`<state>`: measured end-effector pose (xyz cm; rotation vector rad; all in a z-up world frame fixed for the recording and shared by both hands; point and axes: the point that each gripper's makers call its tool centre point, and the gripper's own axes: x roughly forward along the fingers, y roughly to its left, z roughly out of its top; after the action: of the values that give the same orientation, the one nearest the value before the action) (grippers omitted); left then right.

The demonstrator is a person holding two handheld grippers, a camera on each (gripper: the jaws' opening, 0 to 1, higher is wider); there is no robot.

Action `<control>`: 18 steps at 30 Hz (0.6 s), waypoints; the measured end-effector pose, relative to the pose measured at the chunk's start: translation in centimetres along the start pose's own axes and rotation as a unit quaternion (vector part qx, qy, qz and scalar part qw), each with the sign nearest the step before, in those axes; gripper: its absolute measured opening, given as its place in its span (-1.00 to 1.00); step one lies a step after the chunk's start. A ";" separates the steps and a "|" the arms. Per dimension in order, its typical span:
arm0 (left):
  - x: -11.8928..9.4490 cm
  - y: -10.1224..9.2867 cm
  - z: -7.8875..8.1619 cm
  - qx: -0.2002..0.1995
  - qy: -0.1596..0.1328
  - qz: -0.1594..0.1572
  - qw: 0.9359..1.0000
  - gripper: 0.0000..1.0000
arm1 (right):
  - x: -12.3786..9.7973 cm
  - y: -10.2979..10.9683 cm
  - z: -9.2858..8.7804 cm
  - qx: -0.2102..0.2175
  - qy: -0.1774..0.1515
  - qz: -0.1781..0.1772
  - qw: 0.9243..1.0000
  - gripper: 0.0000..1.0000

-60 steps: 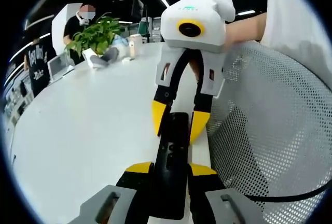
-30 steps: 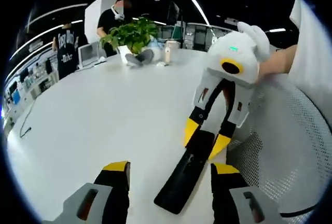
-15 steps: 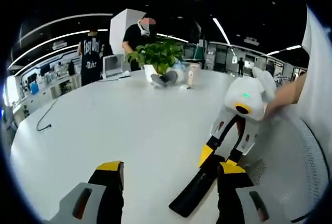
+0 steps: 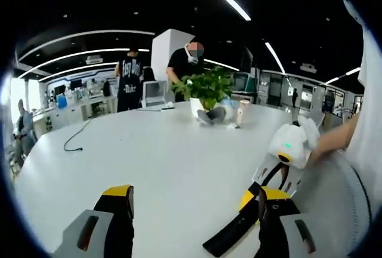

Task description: Press the specified remote control buttons in sequence, fully releasing each button before pressing the next.

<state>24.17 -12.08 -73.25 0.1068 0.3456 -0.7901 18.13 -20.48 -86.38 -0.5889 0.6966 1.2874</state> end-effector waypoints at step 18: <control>-5.8 1.4 6.3 -0.074 -0.215 0.057 0.972 1.00 | 0.0 0.0 0.0 0.004 -0.007 -0.004 1.000 -0.56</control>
<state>23.07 -8.53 -65.36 -0.1814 -0.0140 -0.6505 18.11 -20.43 -86.40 -0.5747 0.6869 1.2807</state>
